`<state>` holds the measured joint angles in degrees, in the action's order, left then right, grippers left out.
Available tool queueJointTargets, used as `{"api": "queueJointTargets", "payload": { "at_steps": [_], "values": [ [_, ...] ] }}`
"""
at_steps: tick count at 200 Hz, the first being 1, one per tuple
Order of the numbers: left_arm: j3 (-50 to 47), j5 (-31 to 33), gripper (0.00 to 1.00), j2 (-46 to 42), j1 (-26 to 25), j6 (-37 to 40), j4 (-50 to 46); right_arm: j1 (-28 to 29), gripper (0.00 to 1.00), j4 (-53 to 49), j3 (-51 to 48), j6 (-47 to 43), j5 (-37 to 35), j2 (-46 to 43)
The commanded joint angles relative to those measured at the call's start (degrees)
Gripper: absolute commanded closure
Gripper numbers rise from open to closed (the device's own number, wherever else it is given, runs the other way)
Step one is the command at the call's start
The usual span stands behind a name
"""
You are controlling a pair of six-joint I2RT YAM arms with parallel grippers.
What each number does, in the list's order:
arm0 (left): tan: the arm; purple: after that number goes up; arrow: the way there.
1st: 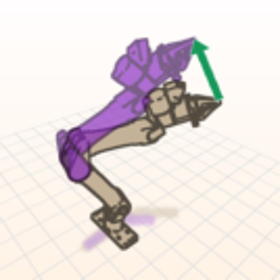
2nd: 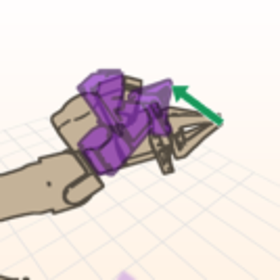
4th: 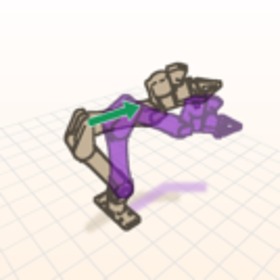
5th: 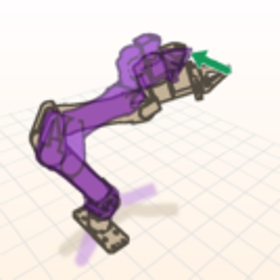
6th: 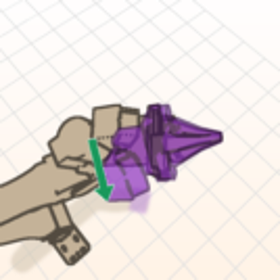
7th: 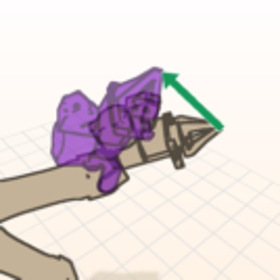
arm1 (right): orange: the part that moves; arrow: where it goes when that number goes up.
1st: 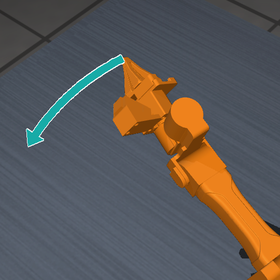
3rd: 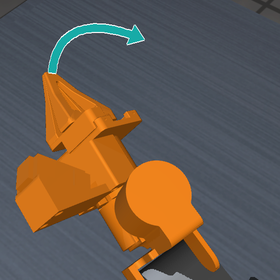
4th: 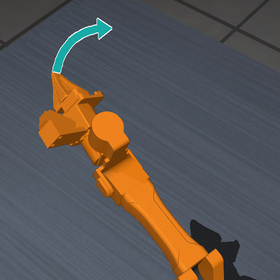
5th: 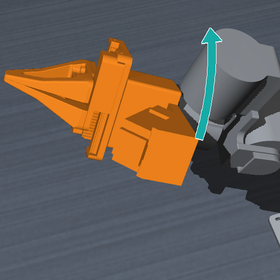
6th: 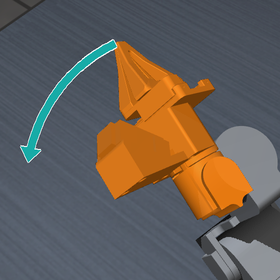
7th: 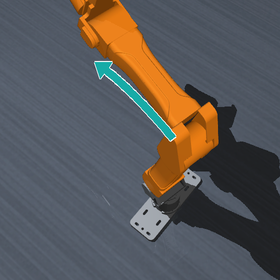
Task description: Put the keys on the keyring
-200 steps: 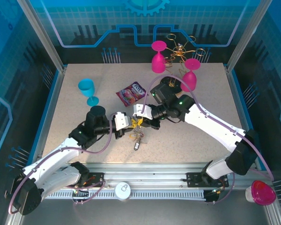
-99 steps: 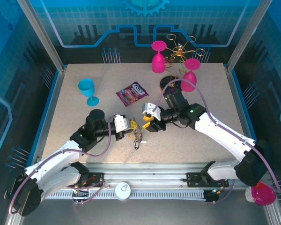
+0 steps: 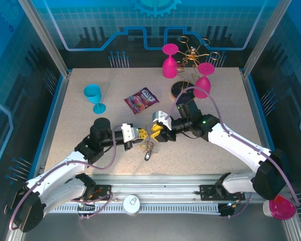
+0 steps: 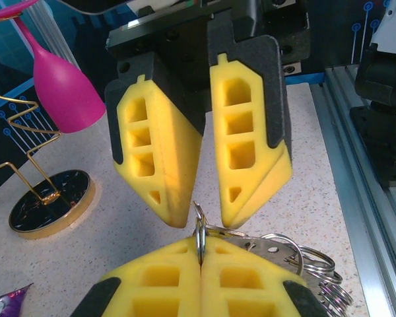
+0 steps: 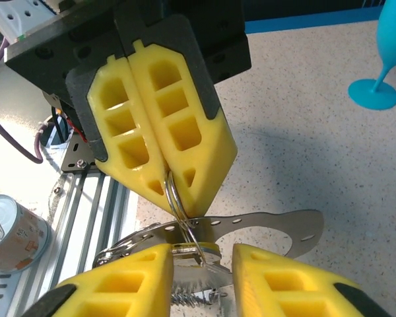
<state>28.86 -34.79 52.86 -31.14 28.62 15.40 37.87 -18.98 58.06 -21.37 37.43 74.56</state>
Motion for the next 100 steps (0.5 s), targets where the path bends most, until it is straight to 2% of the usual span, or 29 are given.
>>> {"api": "queueJointTargets", "payload": {
  "at_steps": [1,36,76,100],
  "values": [
    [0.21,-2.92,1.00,-0.78,-0.15,0.58,2.91,-0.69,0.77,1.06,-0.38,0.09,2.67,-1.17],
    [-0.10,-3.10,1.00,-0.70,-0.10,0.22,3.79,-0.74,1.00,0.18,0.28,-0.26,3.52,-0.51],
    [0.38,-4.85,1.00,-0.87,-0.10,-1.72,6.03,-1.04,1.00,-1.20,1.88,1.46,2.30,3.11],
    [1.02,-5.73,1.00,-0.80,-0.18,-3.78,8.39,-0.40,1.00,-2.23,3.45,2.07,4.22,5.91]
  ]
}}
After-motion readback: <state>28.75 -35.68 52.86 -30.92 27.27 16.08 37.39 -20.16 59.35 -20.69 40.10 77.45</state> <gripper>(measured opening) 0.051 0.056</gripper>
